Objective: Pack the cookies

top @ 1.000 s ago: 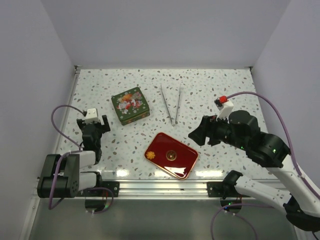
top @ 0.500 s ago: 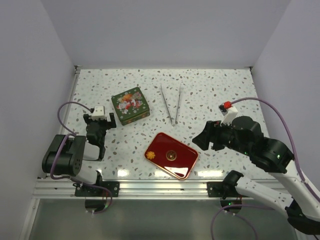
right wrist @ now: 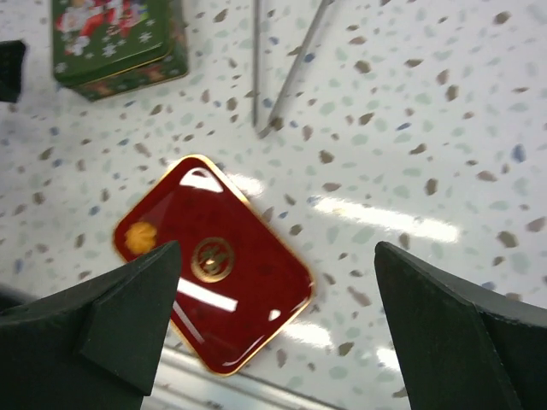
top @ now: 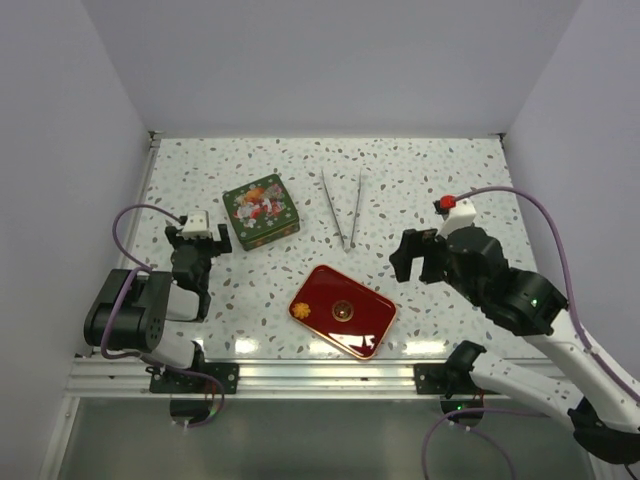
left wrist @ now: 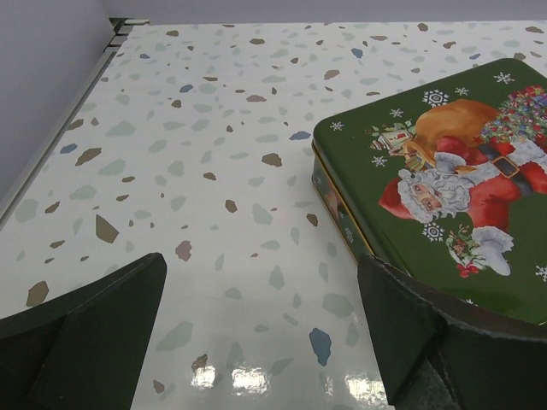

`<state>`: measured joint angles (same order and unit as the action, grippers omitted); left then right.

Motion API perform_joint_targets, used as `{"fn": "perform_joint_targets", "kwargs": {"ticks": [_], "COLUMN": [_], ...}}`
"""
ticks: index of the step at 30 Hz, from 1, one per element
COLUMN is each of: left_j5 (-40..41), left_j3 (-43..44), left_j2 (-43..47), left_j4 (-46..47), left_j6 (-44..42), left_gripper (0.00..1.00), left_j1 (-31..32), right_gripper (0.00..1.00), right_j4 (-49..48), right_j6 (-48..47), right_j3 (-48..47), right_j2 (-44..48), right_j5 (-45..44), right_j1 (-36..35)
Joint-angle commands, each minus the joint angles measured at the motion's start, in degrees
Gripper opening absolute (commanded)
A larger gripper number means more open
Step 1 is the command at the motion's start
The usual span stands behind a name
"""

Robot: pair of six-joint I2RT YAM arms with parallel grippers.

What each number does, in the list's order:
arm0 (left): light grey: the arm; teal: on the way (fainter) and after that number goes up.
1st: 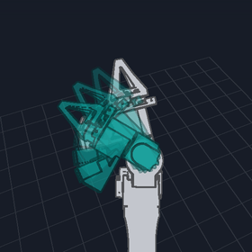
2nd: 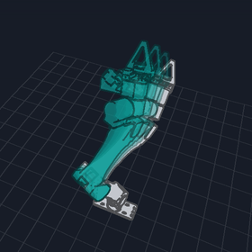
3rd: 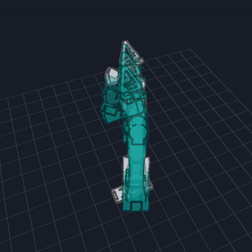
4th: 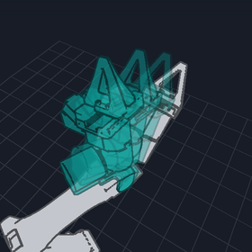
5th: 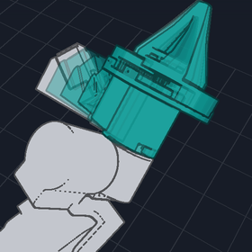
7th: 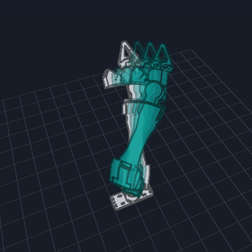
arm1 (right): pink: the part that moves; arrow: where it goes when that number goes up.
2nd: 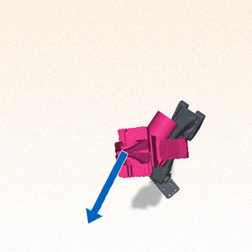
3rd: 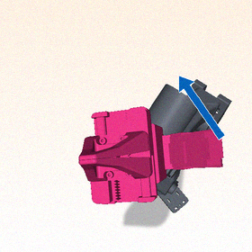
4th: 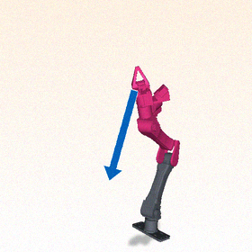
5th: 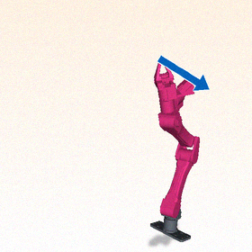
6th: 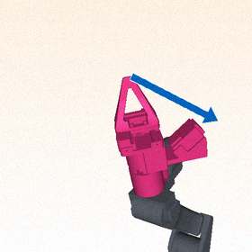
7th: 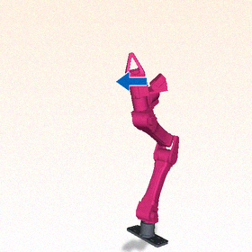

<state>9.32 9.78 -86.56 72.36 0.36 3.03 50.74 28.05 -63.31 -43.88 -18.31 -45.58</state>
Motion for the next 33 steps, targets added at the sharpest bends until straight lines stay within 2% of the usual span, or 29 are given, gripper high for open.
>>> {"fn": "perform_joint_targets", "kwargs": {"ticks": [1,2,6,8,11,17,23,24,28,33], "left_j5": [0.3,0.3,0.3,0.3,0.3,0.3,0.3,0.3,0.3,0.3], "left_j3": [-0.2,-0.2,-0.2,-0.2,-0.2,-0.2,-0.2,-0.2,-0.2,-0.2], "left_j2": [0.1,0.0,0.0,0.1,0.1,0.1,0.1,0.0,0.1,0.0], "left_j4": [5.3,5.4,5.4,5.4,5.4,5.4,5.4,5.4,5.3,5.4], "left_j6": [-1.2,-1.2,-1.2,-1.2,-1.2,-1.2,-1.1,-1.2,-1.2,-1.1], "left_gripper": [1.0,1.0,1.0,1.0,1.0,1.0,1.0,1.0,1.0,1.0], "left_j1": [0.1,0.1,0.1,0.1,0.1,0.1,0.1,0.1,0.1,0.1], "right_gripper": [0.99,0.99,0.99,0.99,0.99,0.99,0.99,0.99,0.99,0.99], "right_j4": [-13.1,-16.3,-37.2,-42.9,-50.0,-60.2,-71.4,-75.6,-86.8,-94.8], "right_j6": [-12.6,-19.5,-32.6,-33.6,-26.7,-27.5,-26.7,-26.1,-27.3,-27.8], "right_j3": [2.7,4.1,17.9,23.1,32.0,45.8,52.1,53.4,54.1,49.8], "right_j2": [-1.6,-1.3,0.7,3.1,4.8,4.8,0.5,-0.8,-12.0,-22.8], "right_j5": [-16.0,-16.6,-10.2,-4.5,0.3,1.5,6.2,7.0,9.2,8.7], "right_j1": [0.1,0.1,1.7,5.3,12.4,18.4,28.6,29.8,33.9,36.4]}}
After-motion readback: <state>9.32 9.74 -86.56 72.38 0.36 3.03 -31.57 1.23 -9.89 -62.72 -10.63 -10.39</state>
